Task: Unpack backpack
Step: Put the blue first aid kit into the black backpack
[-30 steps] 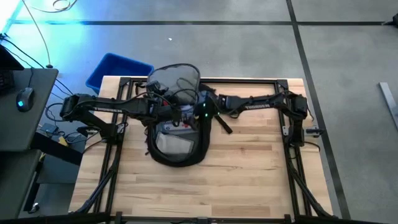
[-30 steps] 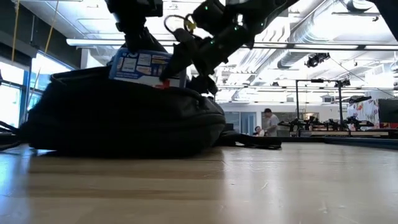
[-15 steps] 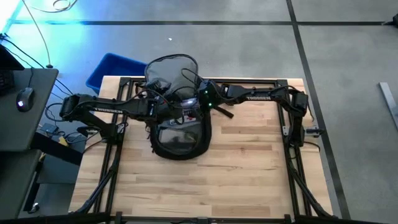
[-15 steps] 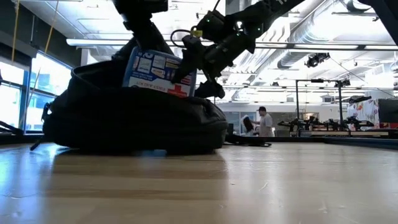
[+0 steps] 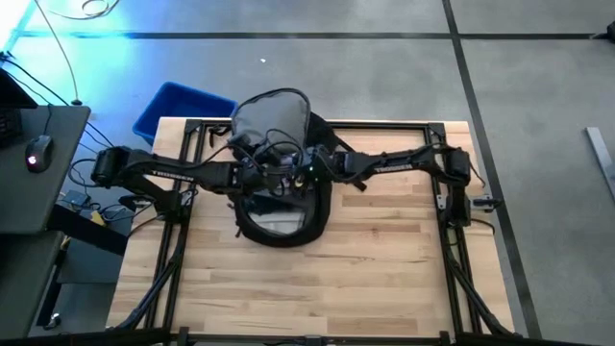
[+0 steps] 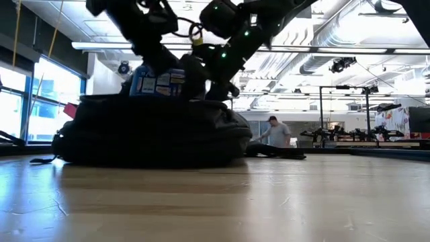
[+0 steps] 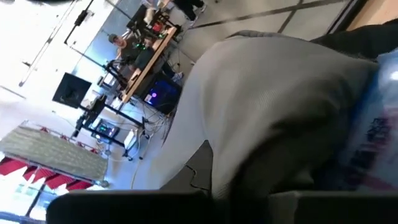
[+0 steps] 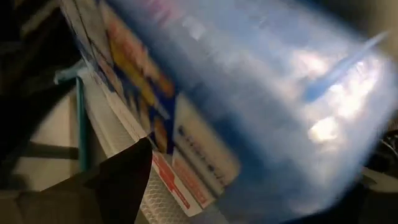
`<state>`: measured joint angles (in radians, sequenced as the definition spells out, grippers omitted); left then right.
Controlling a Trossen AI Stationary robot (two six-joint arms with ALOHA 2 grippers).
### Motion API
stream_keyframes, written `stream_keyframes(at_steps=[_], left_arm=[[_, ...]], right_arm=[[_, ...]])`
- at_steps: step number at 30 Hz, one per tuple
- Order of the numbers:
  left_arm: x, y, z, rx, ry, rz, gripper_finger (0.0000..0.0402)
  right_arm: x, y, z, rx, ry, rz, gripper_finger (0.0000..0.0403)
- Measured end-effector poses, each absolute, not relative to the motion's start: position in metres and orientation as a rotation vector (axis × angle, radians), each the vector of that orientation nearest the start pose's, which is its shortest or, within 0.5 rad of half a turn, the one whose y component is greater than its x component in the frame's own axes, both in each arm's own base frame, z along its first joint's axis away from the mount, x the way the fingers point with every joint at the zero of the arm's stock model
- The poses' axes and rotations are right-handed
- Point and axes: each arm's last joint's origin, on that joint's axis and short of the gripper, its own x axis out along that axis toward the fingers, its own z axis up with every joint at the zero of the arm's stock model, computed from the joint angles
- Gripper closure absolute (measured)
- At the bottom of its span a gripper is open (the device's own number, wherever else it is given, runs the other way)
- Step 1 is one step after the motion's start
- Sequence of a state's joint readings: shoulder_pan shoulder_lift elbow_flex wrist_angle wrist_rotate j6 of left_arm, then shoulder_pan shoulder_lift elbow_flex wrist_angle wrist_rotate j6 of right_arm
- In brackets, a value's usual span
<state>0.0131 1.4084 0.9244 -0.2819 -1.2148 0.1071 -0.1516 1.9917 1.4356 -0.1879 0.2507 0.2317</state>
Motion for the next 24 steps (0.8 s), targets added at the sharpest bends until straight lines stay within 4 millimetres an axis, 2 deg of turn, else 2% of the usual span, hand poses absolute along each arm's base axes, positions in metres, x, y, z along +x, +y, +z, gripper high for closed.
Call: stream_keyframes(at_steps=[5,12,18,21,24], left_arm=[[0.269,0.037,0.228,0.555,0.734,1.195,0.0401],[0.260,0.039,0.215,0.603,0.770,1.260,0.0401],[0.259,0.040,0.212,0.657,0.821,1.249,0.0401],[0.260,0.040,0.211,0.647,0.827,1.223,0.0401],[0.260,0.039,0.211,0.647,0.824,1.216,0.0401]], right_arm=[[0.434,-0.059,0.199,-0.020,0.738,-0.455,0.0071],[0.430,-0.034,0.207,-0.311,0.796,-0.528,0.0071],[0.420,-0.001,0.208,-0.652,0.885,-0.747,0.0071],[0.415,0.006,0.213,-0.686,0.867,-0.869,0.0071],[0.414,0.006,0.221,-0.591,0.846,-0.753,0.0072]])
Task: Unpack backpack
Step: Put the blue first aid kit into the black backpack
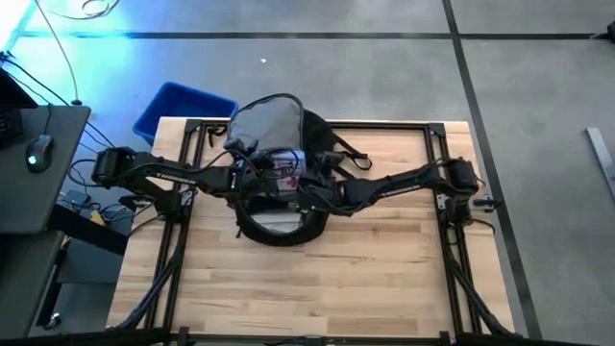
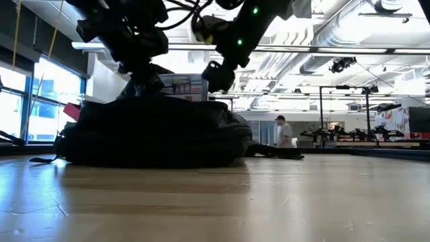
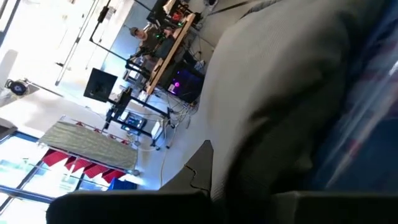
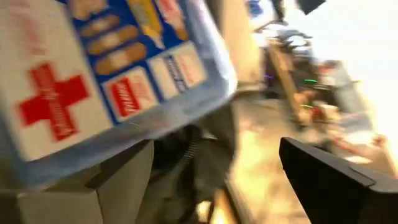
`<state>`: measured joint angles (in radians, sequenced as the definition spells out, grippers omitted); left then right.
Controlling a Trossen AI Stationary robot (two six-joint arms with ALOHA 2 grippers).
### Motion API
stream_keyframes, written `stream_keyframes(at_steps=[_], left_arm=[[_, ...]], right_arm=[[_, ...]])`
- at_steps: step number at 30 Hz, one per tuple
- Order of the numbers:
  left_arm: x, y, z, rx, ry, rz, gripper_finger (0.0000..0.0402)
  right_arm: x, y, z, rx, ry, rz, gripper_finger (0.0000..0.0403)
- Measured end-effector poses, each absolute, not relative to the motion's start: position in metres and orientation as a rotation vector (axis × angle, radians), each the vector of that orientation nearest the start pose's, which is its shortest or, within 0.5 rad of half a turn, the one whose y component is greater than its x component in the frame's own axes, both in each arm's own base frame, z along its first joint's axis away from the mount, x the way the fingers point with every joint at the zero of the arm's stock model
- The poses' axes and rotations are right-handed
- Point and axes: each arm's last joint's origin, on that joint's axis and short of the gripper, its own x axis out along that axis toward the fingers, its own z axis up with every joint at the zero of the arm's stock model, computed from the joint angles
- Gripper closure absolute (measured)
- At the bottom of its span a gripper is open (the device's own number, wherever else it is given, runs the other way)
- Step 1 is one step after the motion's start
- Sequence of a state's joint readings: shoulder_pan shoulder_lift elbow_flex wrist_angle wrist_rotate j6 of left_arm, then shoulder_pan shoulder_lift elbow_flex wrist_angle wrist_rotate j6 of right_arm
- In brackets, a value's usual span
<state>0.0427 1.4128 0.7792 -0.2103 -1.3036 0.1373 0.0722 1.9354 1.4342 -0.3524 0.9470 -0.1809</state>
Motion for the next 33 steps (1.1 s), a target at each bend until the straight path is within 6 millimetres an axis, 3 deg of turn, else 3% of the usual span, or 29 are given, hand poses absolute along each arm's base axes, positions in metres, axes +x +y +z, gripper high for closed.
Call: stream_keyframes(at_steps=[3,12,18,23,25,29,33], left_arm=[[0.262,0.038,0.213,0.670,0.827,1.204,0.0401],[0.270,0.038,0.231,0.701,0.810,1.177,0.0401],[0.274,0.038,0.244,0.719,0.806,1.164,0.0401],[0.275,0.037,0.248,0.733,0.810,1.152,0.0401],[0.275,0.037,0.249,0.738,0.812,1.150,0.0401],[0.274,0.036,0.252,0.730,0.800,1.141,0.0401],[0.274,0.035,0.253,0.714,0.787,1.112,0.0401]], right_arm=[[0.421,0.004,0.223,-0.505,0.804,-0.585,0.0080],[0.430,0.004,0.222,-0.503,0.654,-0.547,0.0161],[0.431,0.006,0.222,-0.492,0.645,-0.520,0.0279],[0.432,-0.004,0.222,-0.411,0.632,-0.453,0.0386],[0.432,-0.010,0.222,-0.374,0.631,-0.451,0.0394],[0.427,-0.026,0.217,-0.315,0.674,-0.636,0.0391],[0.424,-0.021,0.215,-0.342,0.694,-0.690,0.0401]])
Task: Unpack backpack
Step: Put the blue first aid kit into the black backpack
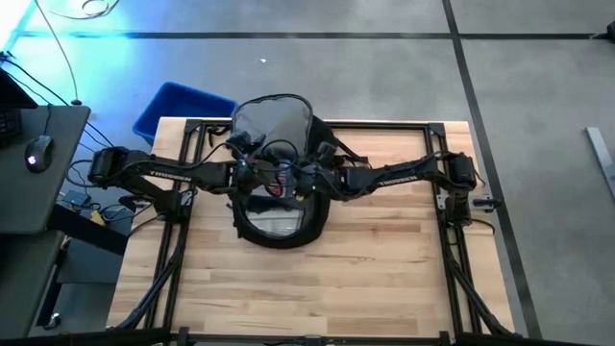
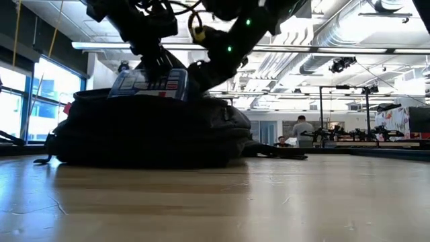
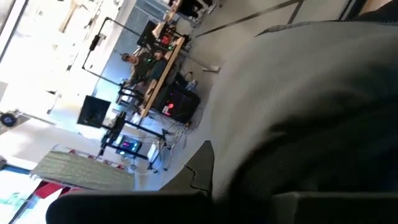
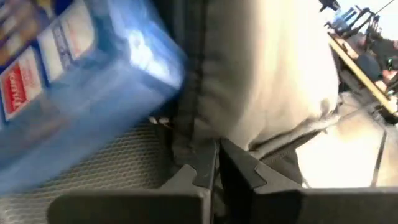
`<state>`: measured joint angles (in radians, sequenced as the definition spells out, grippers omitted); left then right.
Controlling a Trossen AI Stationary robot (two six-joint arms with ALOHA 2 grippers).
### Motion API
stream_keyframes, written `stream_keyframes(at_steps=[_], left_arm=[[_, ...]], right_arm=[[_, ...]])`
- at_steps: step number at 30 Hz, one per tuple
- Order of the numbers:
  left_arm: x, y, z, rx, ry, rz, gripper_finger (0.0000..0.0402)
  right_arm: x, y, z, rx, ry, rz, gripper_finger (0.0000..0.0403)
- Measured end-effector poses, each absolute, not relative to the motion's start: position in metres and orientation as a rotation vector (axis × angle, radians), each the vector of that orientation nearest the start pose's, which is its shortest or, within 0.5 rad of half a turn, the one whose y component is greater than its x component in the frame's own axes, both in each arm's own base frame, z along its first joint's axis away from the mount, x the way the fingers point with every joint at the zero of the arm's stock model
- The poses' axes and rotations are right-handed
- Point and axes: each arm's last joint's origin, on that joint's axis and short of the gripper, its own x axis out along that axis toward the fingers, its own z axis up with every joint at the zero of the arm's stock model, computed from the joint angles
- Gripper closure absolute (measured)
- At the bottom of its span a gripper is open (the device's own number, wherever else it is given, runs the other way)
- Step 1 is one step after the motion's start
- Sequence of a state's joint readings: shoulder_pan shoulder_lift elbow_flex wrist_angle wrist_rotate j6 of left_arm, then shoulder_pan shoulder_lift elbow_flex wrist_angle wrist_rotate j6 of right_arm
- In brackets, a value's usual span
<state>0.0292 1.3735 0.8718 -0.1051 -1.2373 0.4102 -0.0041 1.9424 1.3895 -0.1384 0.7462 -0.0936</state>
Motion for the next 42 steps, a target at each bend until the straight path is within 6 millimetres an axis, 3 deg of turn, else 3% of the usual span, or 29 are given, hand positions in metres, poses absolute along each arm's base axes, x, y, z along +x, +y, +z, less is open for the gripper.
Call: stream_keyframes(at_steps=[7,10,12,17,24,31,37,42], left_arm=[[0.275,0.035,0.253,0.688,0.771,1.066,0.0401],[0.276,0.035,0.253,0.670,0.761,1.024,0.0401],[0.277,0.034,0.253,0.637,0.742,0.990,0.0401],[0.277,0.025,0.264,0.612,0.700,0.875,0.0401],[0.263,0.018,0.277,0.645,0.728,0.715,0.0401],[0.246,0.017,0.266,0.652,0.902,0.690,0.0401],[0.241,0.009,0.263,0.741,0.956,0.693,0.0401],[0.240,0.006,0.262,0.744,0.964,0.690,0.0401]], right_arm=[[0.427,0.040,0.222,-0.452,0.622,-0.504,0.0403],[0.432,0.061,0.227,-0.452,0.537,-0.272,0.0403],[0.437,0.064,0.230,-0.415,0.466,-0.140,0.0403],[0.450,0.034,0.218,-0.357,0.429,-0.228,0.0403],[0.457,-0.008,0.190,-0.097,0.443,-0.357,0.0403],[0.446,-0.018,0.178,-0.089,0.530,-0.524,0.0403],[0.435,-0.027,0.166,-0.080,0.642,-0.678,0.0403],[0.430,-0.027,0.163,-0.170,0.702,-0.694,0.0403]])
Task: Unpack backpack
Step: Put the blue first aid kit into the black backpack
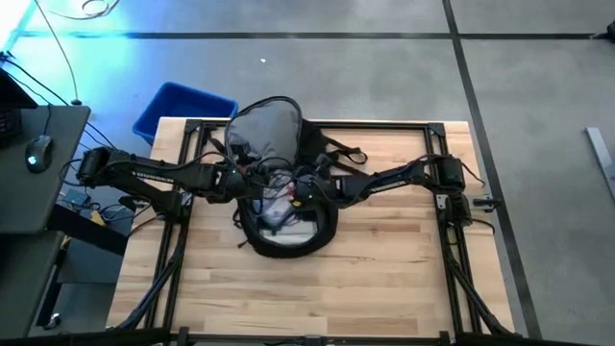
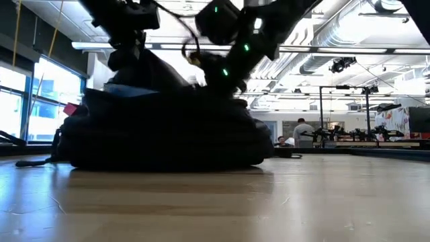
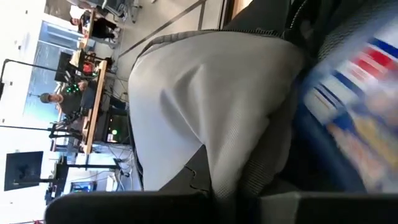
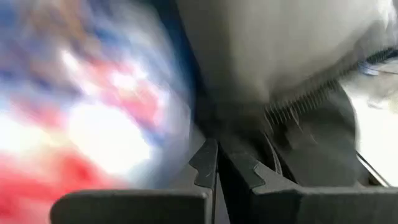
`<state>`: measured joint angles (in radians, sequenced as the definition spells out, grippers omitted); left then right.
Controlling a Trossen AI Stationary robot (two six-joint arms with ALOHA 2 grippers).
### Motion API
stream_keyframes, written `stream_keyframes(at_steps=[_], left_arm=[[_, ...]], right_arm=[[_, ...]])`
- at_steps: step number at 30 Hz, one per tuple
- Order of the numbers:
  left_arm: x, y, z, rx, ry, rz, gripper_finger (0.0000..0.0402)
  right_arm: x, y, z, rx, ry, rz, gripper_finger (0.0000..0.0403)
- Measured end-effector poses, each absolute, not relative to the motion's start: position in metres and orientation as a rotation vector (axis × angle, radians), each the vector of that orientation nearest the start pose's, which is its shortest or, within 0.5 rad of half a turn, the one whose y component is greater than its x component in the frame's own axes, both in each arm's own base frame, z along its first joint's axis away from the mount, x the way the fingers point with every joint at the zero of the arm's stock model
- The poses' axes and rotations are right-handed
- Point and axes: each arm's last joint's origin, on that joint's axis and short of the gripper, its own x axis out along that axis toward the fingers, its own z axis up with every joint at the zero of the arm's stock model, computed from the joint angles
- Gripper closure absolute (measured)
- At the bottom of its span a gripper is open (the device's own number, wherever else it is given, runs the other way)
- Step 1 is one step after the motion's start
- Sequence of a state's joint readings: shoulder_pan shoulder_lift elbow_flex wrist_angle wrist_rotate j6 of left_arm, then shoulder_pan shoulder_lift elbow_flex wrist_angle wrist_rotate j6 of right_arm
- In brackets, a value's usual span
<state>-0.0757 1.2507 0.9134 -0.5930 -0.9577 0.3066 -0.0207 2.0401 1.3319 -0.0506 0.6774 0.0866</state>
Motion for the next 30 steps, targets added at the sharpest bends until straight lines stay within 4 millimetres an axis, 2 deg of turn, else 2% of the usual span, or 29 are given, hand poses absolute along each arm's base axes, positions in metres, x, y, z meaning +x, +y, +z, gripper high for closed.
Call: stream_keyframes(at_steps=[2,5,9,11,14,17,21,24,30], left_arm=[[0.239,0.006,0.261,0.734,0.969,0.691,0.0401],[0.238,0.006,0.261,0.717,0.968,0.698,0.0401],[0.238,0.006,0.261,0.713,0.967,0.697,0.0401],[0.238,0.006,0.261,0.707,0.963,0.700,0.0401],[0.239,0.006,0.261,0.708,0.955,0.702,0.0401],[0.240,0.006,0.263,0.705,0.940,0.705,0.0401],[0.244,0.005,0.265,0.662,0.888,0.713,0.0401],[0.247,0.002,0.267,0.625,0.844,0.691,0.0401],[0.249,-0.010,0.271,0.618,0.806,0.615,0.0401]], right_arm=[[0.430,-0.021,0.171,-0.187,0.681,-0.666,0.0403],[0.430,-0.008,0.197,-0.213,0.616,-0.588,0.0403],[0.429,0.019,0.199,-0.269,0.624,-0.413,0.0403],[0.431,0.034,0.203,-0.286,0.591,-0.256,0.0403],[0.434,0.055,0.208,-0.256,0.516,0.085,0.0403],[0.438,0.065,0.200,-0.210,0.487,0.254,0.0403],[0.444,0.068,0.183,-0.206,0.476,0.313,0.0403],[0.451,0.066,0.169,-0.187,0.463,0.295,0.0403],[0.458,0.052,0.161,-0.178,0.444,0.024,0.0403]])
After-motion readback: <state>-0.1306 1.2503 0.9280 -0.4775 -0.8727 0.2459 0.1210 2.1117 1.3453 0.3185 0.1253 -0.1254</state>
